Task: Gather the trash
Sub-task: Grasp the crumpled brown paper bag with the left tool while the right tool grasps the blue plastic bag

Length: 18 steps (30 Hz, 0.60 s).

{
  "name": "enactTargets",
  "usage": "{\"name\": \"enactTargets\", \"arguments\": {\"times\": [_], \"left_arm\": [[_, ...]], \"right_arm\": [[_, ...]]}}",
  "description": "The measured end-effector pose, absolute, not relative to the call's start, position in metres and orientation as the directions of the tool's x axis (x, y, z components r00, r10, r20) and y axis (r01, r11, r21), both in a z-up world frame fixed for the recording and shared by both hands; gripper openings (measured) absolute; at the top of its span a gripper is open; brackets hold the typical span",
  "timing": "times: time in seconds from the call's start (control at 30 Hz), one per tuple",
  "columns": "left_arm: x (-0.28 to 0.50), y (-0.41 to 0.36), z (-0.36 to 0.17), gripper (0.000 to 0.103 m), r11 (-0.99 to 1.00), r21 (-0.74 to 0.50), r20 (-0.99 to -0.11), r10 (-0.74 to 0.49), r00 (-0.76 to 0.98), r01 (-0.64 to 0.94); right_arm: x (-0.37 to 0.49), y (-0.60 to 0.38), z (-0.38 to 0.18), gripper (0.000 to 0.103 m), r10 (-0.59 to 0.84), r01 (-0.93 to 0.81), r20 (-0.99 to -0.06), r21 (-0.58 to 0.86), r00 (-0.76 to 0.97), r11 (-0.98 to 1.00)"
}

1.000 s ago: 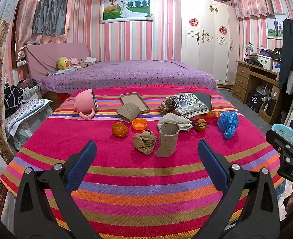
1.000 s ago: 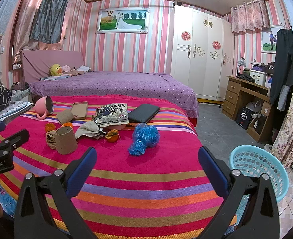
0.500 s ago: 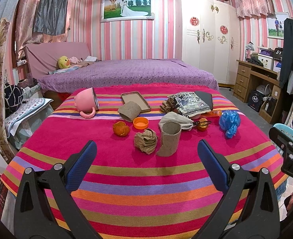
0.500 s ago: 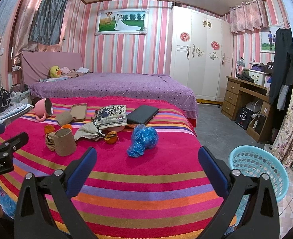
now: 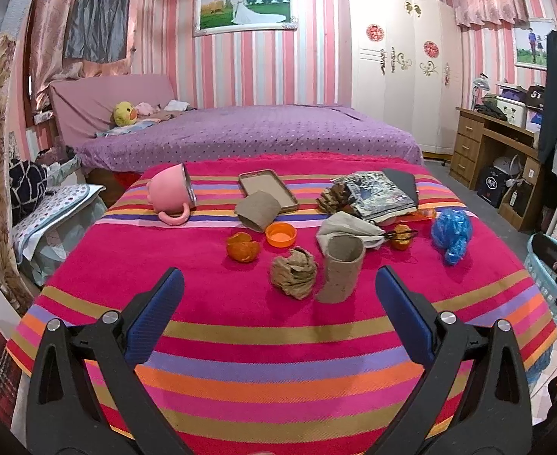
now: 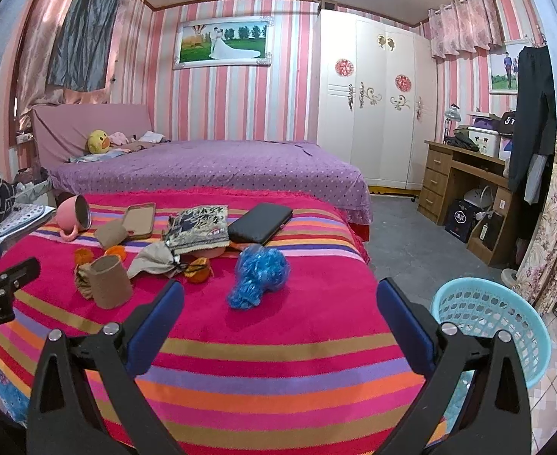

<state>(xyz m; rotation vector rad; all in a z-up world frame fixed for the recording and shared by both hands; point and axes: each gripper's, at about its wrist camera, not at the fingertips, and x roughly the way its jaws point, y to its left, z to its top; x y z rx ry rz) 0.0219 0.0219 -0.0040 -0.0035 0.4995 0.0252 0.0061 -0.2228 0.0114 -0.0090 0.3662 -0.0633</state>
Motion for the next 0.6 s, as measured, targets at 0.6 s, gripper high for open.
{"name": "enactTargets", "arguments": {"times": [0.6], "left_arm": [[0.103,0.037,-0.055,0.097,1.000,0.028,-0.641,0.017,0.767,0.001]], "right_arm": [[0.054,-0.250,0.001,0.099,-0.107,0.119,-0.422,0.004,0.900,0.993]]}}
